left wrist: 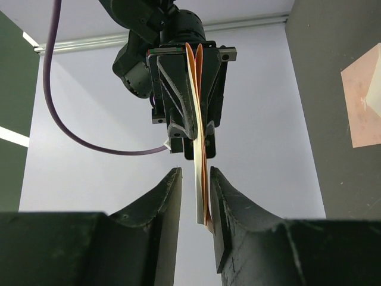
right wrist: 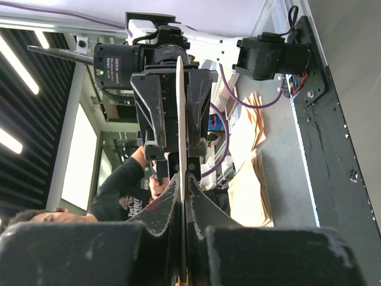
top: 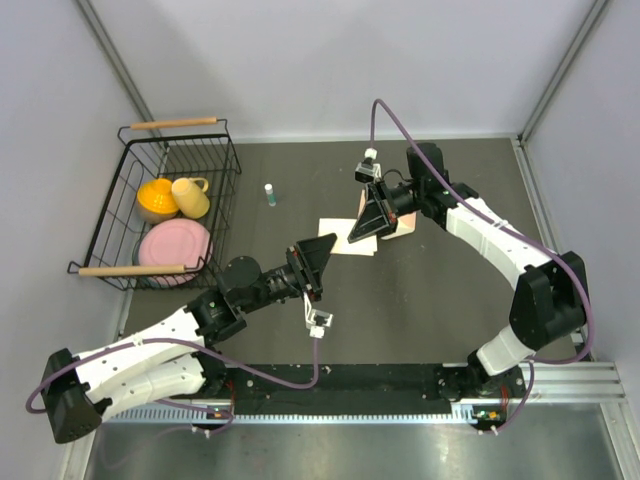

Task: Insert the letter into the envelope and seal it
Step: Fold the letter, then adjust the envelope at the center of the board.

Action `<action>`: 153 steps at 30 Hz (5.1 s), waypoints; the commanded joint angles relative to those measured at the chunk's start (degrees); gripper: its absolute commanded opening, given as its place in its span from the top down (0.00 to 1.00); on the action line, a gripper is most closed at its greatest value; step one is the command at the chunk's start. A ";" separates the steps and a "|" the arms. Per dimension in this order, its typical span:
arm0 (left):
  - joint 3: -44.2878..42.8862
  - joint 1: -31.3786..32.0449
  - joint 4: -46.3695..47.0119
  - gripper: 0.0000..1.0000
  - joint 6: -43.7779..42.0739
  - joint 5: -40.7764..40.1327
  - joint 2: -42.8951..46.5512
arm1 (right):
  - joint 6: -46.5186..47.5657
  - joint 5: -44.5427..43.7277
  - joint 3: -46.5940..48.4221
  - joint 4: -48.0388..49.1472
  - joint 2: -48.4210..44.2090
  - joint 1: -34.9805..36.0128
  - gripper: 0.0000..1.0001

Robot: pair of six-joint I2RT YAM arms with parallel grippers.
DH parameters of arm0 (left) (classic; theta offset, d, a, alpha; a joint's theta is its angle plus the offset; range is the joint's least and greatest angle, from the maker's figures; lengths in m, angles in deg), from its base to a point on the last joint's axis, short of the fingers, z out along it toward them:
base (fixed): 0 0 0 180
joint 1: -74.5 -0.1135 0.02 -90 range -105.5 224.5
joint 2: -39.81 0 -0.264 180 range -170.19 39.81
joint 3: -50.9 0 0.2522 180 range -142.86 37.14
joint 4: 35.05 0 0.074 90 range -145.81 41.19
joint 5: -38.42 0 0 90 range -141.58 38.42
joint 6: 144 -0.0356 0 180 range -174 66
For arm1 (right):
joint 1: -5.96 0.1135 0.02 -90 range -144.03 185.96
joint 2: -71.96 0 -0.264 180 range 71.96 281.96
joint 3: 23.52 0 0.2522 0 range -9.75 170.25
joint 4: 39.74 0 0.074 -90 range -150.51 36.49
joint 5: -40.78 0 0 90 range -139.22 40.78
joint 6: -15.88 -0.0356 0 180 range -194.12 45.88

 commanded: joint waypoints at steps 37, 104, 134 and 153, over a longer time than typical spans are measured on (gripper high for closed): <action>-20.38 -27.42 -19.38 1.00 83.99 10.77 -1.70 | 20.44 -48.71 -4.19 -18.51 0.15 -15.32 0.04; -19.68 -31.82 -19.54 1.00 101.57 8.66 -1.17 | 88.59 -31.66 6.94 -65.40 14.02 -5.66 1.00; -9.84 -40.26 -18.77 1.00 111.62 12.00 6.92 | 59.33 -31.43 8.78 -42.96 14.41 -7.49 0.03; -11.33 -40.26 -16.83 1.00 97.81 33.45 2.00 | 33.87 -33.09 -18.97 7.25 15.96 -6.36 0.18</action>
